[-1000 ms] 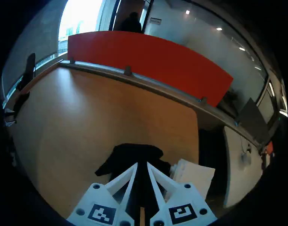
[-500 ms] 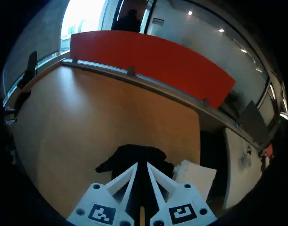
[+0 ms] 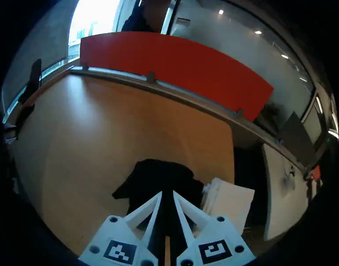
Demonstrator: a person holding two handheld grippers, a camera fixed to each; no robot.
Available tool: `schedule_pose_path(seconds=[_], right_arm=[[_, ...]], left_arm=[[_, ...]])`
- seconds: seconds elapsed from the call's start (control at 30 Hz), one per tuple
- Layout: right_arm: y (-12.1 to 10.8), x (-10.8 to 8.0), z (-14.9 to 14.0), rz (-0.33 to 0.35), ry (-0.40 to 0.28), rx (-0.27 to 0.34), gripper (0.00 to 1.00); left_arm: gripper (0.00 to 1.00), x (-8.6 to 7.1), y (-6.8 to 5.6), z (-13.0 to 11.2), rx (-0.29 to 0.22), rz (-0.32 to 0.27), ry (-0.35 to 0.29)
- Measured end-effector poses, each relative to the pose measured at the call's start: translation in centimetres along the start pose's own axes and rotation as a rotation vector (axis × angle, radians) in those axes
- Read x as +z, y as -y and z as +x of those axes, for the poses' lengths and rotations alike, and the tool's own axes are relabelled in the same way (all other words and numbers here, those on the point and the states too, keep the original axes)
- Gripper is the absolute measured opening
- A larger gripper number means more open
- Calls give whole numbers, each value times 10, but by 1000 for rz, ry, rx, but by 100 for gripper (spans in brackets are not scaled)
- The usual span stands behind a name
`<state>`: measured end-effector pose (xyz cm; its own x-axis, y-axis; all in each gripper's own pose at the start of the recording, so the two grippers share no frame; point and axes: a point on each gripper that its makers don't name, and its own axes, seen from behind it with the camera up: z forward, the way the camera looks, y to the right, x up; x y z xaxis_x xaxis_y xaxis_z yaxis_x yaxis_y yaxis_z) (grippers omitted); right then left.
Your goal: Fold towel
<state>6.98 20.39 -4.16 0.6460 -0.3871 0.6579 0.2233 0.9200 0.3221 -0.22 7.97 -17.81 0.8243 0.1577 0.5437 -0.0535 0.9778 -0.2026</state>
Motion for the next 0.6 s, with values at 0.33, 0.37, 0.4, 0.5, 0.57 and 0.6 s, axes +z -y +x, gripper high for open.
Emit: schedule_pose_path(seconds=[0.33,0.37,0.4,0.5,0.57,0.6], right_arm=[[-23,5,-48,-45,82,18,2],[-25,5,-52,-48,90,21,2],[-25,6,-56,-50,96,27,2],[-28,8,-67,-54,112,44,2],[-30,9,-74,-59,124,54,2],[-31,10,-79,-62,131,59,2]], left_arm=[[100,0,-3,-1,13,-3,6],[100,-1,-3,0,14,-4,6],[100,-1,-4,0,15,-3,7],[100,-1,-4,0,15,-3,9],[100,0,-4,0,16,-2,11],[100,0,-4,0,18,-1,12]])
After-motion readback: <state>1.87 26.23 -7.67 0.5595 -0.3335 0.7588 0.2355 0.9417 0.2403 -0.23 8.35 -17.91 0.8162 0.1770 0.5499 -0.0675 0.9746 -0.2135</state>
